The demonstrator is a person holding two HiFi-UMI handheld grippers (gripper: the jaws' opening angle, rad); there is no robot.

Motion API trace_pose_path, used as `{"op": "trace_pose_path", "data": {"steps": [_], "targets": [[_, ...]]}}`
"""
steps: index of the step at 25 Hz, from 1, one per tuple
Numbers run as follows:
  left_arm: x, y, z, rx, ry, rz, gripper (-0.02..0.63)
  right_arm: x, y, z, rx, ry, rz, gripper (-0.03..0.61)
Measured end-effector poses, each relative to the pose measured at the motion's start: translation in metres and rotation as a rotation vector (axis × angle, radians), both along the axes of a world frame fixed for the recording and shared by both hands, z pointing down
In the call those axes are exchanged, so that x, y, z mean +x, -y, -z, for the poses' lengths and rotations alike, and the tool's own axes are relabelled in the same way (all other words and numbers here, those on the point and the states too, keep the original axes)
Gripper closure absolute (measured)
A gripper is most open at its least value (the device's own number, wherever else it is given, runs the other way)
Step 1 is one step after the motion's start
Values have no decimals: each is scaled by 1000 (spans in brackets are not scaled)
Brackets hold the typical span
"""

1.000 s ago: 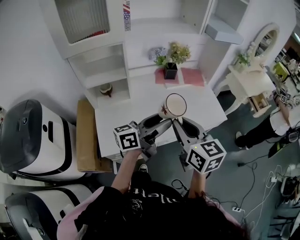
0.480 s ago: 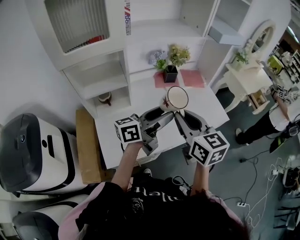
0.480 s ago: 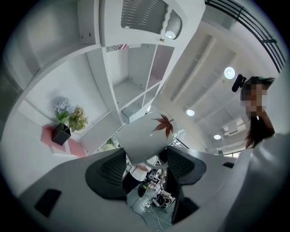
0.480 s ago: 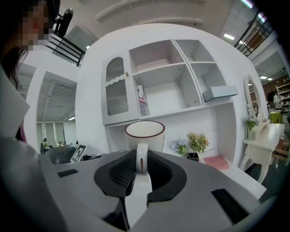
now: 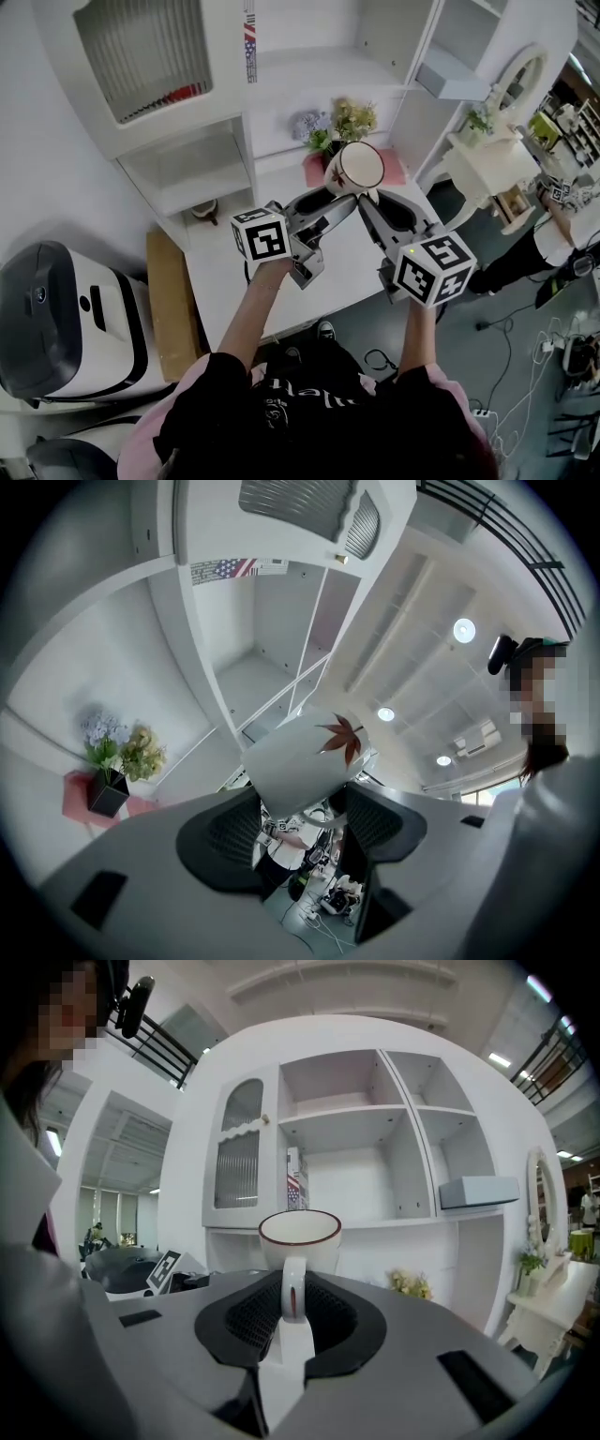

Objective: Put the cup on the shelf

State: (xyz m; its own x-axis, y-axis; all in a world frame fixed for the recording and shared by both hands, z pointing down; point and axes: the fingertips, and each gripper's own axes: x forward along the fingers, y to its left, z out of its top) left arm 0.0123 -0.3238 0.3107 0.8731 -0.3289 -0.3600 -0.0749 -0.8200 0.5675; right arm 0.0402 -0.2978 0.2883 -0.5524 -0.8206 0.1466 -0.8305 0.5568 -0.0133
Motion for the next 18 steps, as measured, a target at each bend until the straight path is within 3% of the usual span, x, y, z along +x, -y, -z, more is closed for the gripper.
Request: {"op": "trace_pose_path", "data": {"steps": [13, 18], "targets": [[12, 74, 49, 82, -27, 112, 328, 17, 75, 48, 121, 49, 90, 488], [25, 116, 69, 73, -59, 161, 328, 30, 118, 70, 137, 35, 139, 488]]}}
